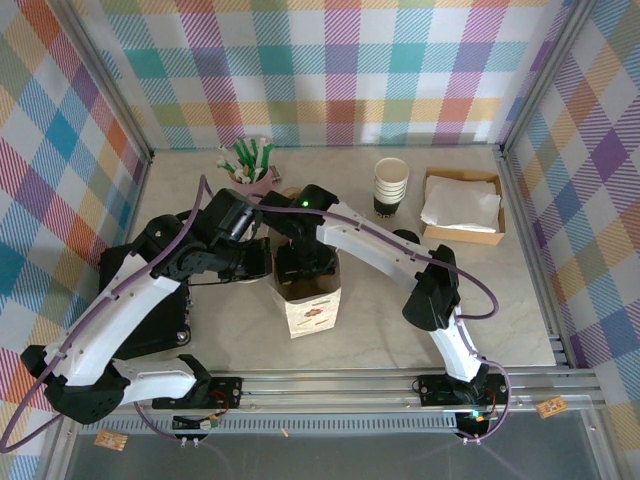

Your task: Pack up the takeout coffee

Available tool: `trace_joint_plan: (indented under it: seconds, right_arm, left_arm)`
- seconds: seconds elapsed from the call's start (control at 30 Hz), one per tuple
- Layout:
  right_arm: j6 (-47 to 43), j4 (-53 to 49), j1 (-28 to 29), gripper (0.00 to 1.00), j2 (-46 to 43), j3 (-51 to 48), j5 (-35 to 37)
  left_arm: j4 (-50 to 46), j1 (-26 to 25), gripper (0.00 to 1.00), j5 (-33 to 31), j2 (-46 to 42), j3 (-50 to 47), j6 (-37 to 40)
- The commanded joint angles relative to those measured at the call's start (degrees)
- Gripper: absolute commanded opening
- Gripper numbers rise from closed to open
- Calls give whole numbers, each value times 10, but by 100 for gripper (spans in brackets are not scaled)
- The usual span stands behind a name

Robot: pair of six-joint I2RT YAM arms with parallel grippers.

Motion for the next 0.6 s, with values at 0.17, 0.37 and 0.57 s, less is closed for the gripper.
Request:
trace_joint_plan:
  seconds: [0.17,0.37,0.57]
  right_arm:
    - [21,85,70,67,-113,45,-9]
    - [17,91,70,66,-112,35,-9]
    - [33,78,70,66,-120,31,10]
  left_arm:
    - [-76,39,0,-7,64,-69,-42]
    - [-58,45,0,9,46,-87,-43]
    - [-59,45,0,-5,29,-76,-44]
